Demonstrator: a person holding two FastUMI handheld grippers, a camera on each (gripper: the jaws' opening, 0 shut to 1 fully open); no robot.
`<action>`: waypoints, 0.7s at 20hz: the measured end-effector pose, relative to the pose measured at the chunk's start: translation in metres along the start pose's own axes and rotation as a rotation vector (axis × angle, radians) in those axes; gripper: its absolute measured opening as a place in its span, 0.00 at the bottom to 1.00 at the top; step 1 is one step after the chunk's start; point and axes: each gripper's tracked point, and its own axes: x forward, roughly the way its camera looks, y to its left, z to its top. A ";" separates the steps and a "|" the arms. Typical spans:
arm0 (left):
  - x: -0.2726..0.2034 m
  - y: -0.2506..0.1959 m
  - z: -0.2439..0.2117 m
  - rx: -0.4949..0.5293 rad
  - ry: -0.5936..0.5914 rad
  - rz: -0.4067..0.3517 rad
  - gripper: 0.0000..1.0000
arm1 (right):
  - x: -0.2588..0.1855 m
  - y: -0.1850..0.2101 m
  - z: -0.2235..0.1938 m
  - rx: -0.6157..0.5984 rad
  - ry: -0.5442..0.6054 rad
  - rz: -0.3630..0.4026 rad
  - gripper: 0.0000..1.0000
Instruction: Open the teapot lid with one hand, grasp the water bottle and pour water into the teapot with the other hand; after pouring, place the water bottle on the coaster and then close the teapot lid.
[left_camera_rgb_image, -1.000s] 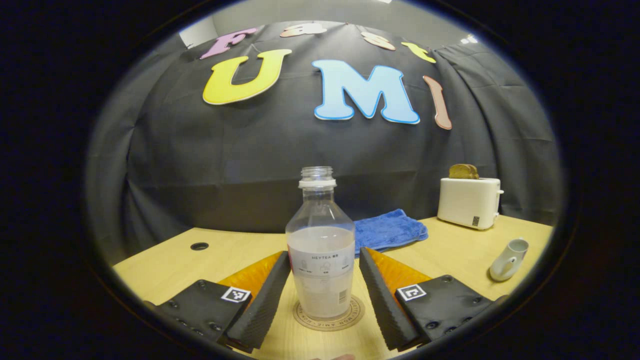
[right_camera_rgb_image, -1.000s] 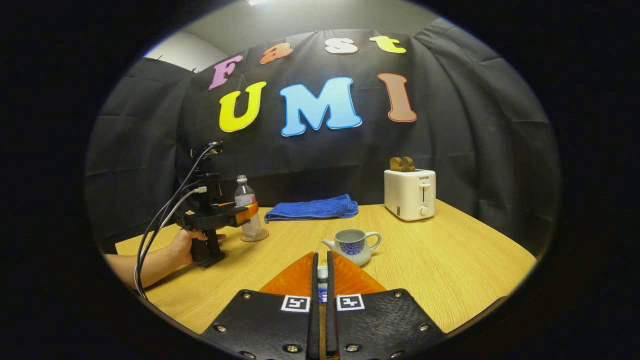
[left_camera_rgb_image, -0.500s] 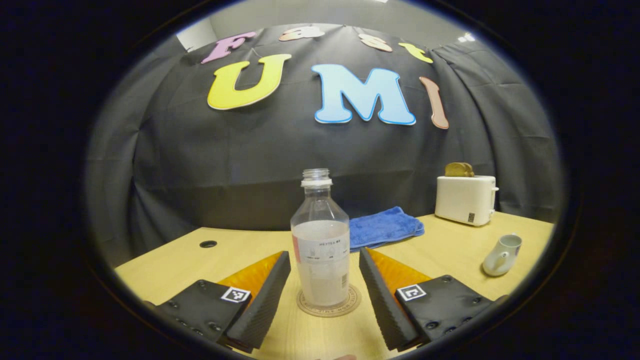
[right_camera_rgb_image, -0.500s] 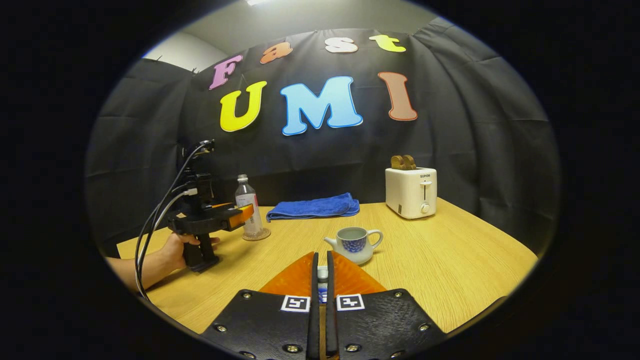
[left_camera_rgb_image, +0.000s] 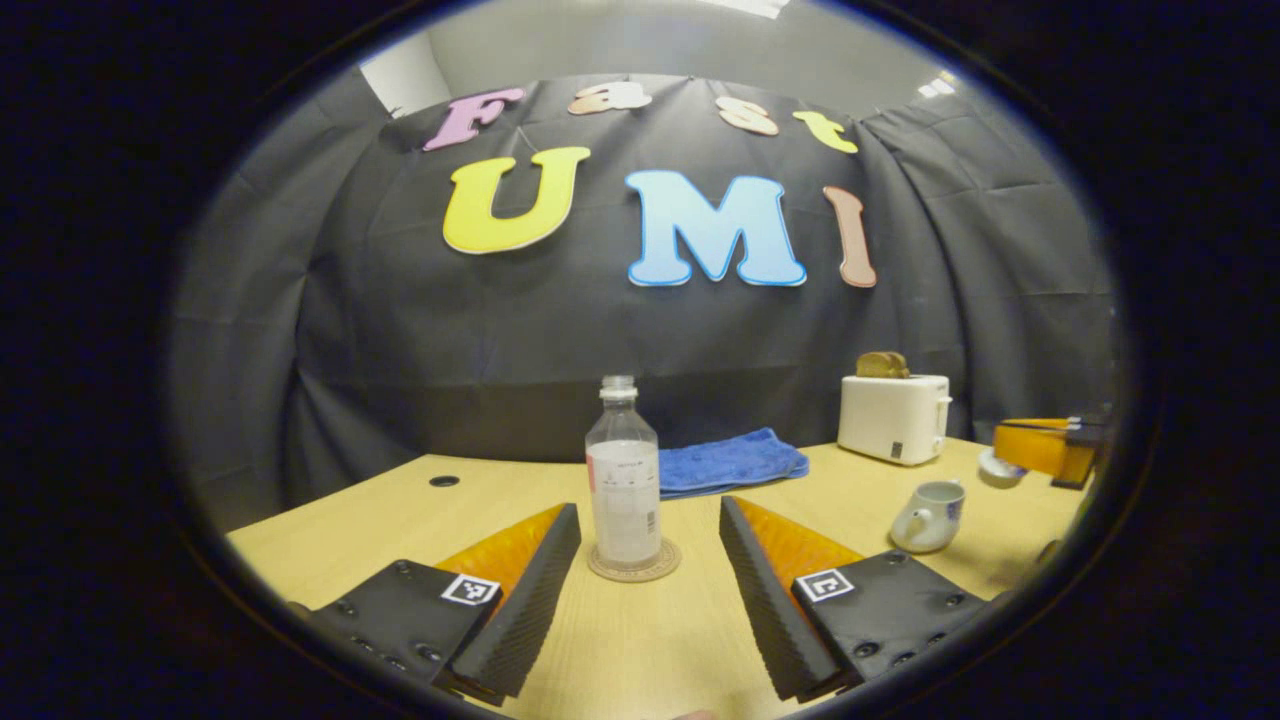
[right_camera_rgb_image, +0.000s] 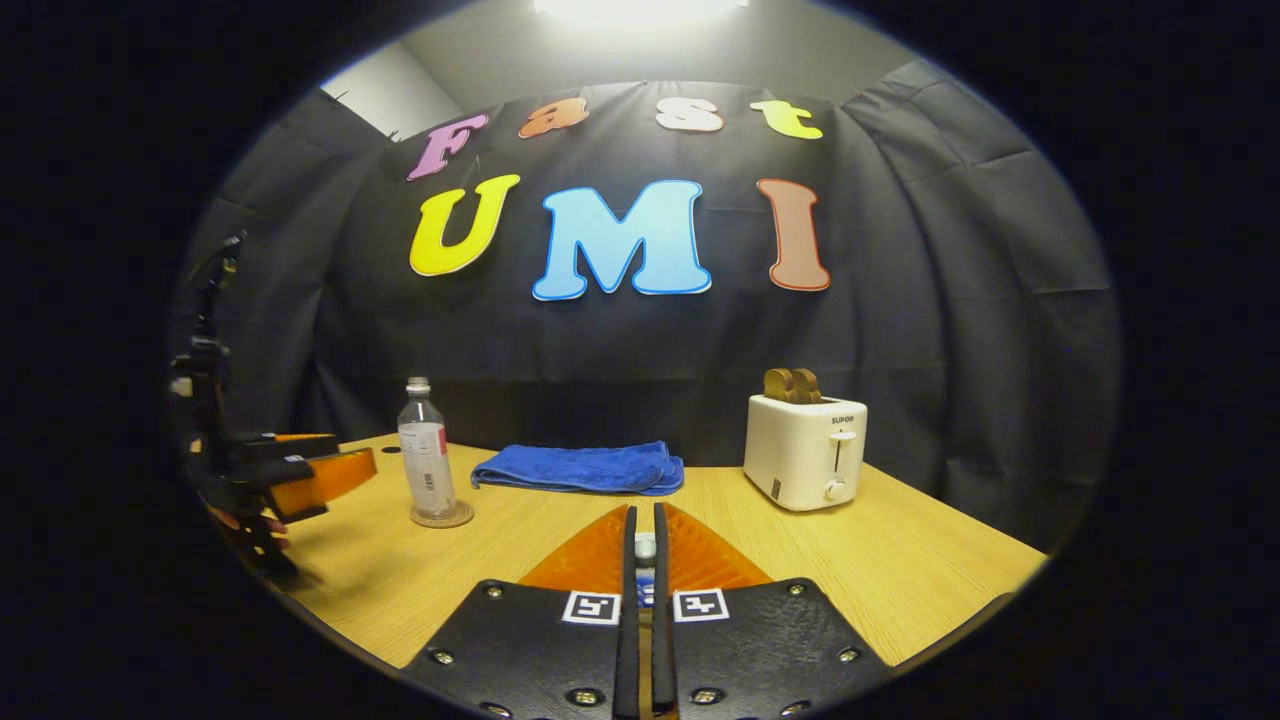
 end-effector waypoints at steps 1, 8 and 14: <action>-0.010 -0.005 0.008 0.003 -0.017 -0.006 0.98 | 0.011 -0.002 -0.007 0.008 0.021 -0.004 0.05; -0.037 -0.028 0.010 -0.057 -0.072 -0.044 1.00 | 0.043 -0.003 -0.021 -0.004 0.058 -0.042 0.05; -0.048 -0.019 0.001 -0.044 -0.057 -0.018 0.99 | 0.051 -0.004 -0.037 0.004 0.102 -0.053 0.05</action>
